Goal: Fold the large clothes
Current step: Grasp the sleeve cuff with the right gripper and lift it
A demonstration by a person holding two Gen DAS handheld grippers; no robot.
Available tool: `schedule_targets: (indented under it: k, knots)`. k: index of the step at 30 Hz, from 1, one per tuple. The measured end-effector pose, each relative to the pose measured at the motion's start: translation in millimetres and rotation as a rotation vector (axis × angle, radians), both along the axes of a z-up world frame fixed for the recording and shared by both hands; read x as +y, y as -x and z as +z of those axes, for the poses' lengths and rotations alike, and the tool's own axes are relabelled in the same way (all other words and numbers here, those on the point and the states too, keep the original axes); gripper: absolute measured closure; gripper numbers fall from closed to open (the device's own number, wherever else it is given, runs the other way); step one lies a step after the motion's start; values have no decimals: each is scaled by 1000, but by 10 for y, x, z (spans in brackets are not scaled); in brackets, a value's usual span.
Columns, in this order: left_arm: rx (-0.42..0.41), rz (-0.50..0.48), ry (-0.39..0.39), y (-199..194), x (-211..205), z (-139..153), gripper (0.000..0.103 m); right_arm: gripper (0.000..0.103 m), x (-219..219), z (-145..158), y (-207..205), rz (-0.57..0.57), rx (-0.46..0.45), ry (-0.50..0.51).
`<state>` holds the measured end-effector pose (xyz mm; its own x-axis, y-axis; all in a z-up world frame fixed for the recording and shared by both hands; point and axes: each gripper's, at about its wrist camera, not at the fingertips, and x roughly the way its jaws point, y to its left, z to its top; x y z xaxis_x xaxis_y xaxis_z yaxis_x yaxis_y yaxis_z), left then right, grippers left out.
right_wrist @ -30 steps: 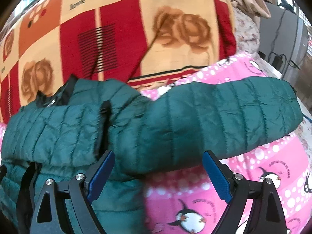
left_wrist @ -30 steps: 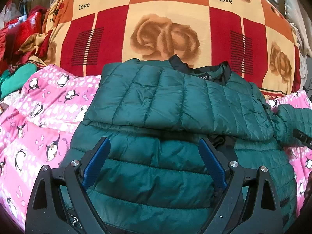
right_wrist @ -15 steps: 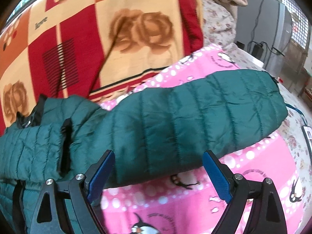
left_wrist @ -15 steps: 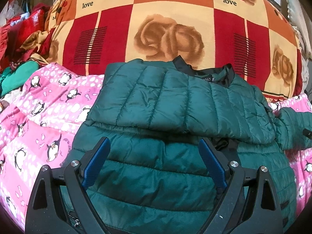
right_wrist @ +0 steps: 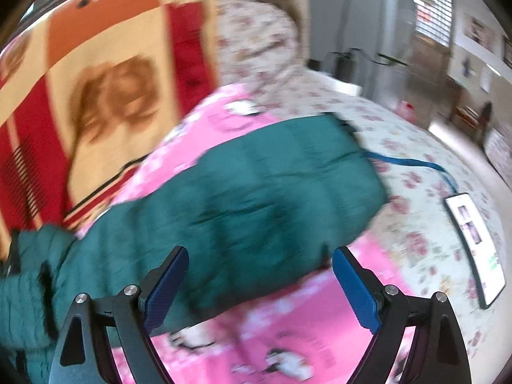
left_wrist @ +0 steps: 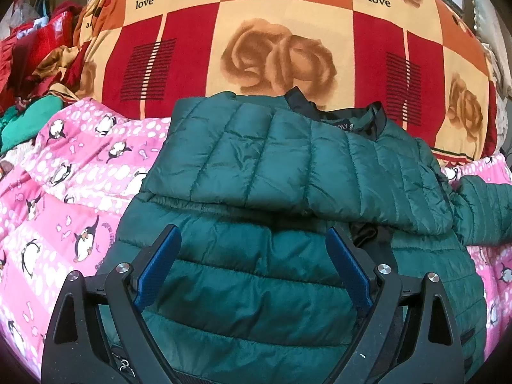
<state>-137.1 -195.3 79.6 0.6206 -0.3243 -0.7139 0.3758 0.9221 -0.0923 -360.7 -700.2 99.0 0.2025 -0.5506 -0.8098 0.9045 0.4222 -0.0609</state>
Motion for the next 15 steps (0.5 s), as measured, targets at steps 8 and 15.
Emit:
schedule_targets:
  k: [8, 15]
  knots:
    - [11, -3, -9, -21, -15, -33, 11, 13, -563, -58, 298, -106, -66, -44]
    - [29, -6, -28, -53, -54, -97, 11, 23, -833, -273, 367, -144, -219, -161]
